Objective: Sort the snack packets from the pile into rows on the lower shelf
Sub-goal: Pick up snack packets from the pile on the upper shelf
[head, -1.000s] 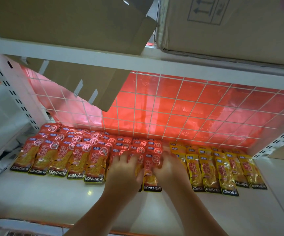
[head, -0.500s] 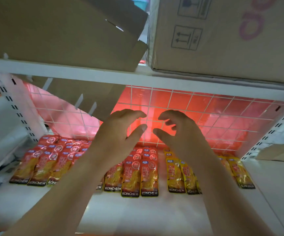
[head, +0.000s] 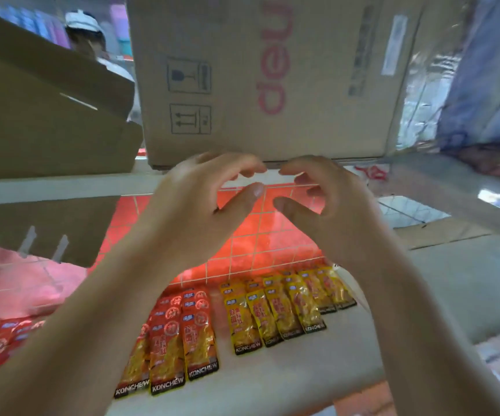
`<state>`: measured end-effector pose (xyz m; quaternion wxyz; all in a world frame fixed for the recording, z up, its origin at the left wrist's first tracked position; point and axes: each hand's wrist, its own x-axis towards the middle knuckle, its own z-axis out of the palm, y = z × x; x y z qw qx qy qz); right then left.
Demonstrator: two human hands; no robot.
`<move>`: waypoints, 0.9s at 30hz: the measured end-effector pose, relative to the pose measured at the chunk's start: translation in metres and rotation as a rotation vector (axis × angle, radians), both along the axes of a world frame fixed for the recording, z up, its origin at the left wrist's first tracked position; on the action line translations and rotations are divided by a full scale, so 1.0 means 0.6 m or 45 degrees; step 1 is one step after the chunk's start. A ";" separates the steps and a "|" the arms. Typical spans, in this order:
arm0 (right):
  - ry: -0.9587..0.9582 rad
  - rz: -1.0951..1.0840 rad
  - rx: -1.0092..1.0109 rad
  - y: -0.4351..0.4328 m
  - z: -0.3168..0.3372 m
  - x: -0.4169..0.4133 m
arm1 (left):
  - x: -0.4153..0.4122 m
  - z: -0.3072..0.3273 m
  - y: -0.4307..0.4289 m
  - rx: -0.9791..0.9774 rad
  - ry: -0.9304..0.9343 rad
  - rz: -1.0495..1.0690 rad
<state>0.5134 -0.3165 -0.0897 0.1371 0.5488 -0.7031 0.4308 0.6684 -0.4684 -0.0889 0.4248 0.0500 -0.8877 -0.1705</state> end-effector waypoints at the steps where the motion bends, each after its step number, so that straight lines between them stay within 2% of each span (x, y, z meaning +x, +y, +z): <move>1: 0.012 -0.029 -0.028 0.021 0.010 -0.011 | -0.016 0.009 0.016 -0.023 0.002 -0.021; 7: 0.056 -0.215 -0.128 0.190 0.068 -0.095 | -0.127 0.066 0.157 -0.061 0.080 -0.224; 12: 0.075 -0.373 -0.153 0.389 0.104 -0.172 | -0.236 0.114 0.325 -0.079 0.014 -0.395; 16: 0.178 -0.521 -0.149 0.554 0.128 -0.220 | -0.319 0.152 0.474 -0.139 0.062 -0.479; 27: 0.177 -0.808 -0.170 0.893 0.149 -0.292 | -0.491 0.184 0.761 -0.098 0.130 -0.714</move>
